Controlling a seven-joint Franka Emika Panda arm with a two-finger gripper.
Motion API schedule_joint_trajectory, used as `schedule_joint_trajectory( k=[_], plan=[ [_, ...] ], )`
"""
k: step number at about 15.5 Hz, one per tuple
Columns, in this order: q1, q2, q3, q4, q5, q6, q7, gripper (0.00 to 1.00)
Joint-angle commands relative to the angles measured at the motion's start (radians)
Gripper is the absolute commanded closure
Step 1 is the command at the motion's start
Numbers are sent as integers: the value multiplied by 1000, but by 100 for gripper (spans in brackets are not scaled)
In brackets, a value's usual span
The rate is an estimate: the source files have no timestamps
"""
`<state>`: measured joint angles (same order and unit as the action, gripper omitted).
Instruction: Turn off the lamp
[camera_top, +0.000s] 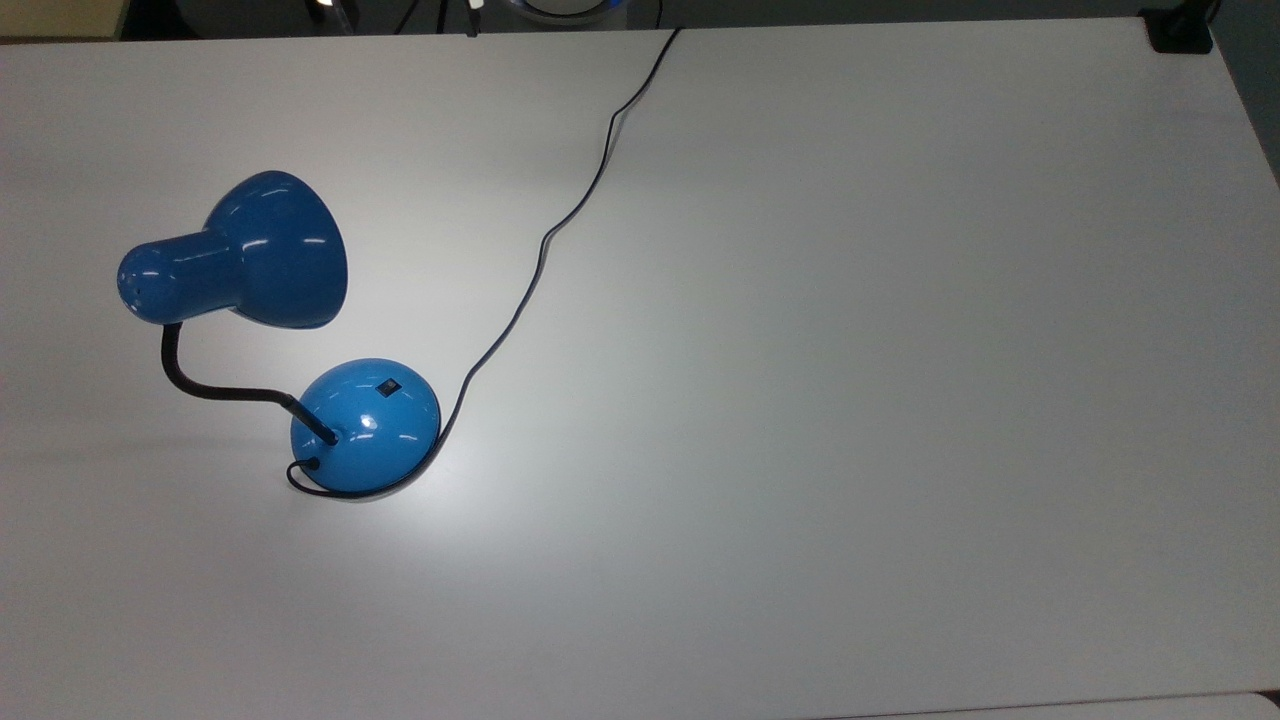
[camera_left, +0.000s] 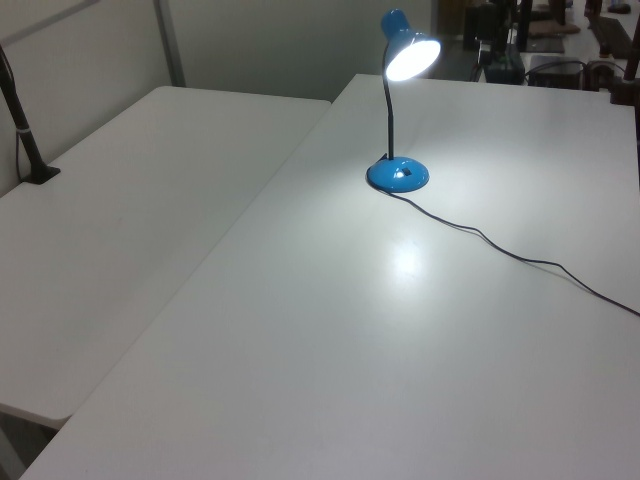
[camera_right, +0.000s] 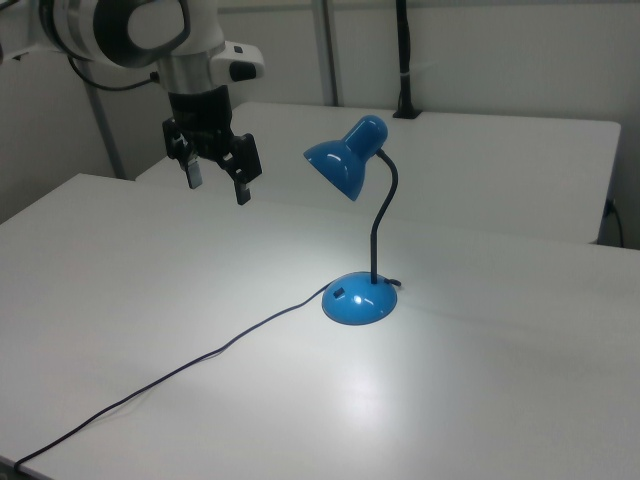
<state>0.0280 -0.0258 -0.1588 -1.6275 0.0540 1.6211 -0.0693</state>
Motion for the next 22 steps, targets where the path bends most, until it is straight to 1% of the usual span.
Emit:
schedule_joint_trajectory(
  k=[1, 8, 9, 10, 12, 14, 15, 16, 17, 19, 20, 21, 22],
  plan=[
    [-5, 12, -5, 11, 18, -2, 14, 0],
    [-11, 14, -7, -3, 15, 11, 3, 0],
    [-11, 14, -7, -5, 13, 10, 2, 1],
    [-11, 14, -7, -5, 12, 11, -1, 5],
    [-14, 17, -8, -5, 10, 13, -3, 15],
    [-16, 20, -7, -5, 10, 16, -3, 28],
    [-16, 20, -8, -6, 10, 29, -1, 36],
    [-16, 20, -8, -14, 10, 39, -1, 49],
    [-16, 20, -7, -18, 10, 48, -1, 58],
    [-16, 20, -8, -26, 13, 66, 3, 82],
    [-16, 20, -7, -32, 17, 78, 11, 92],
    [-16, 20, -7, -44, 18, 103, 19, 100],
    [-13, 17, -7, -60, 20, 121, 25, 100]
  ],
)
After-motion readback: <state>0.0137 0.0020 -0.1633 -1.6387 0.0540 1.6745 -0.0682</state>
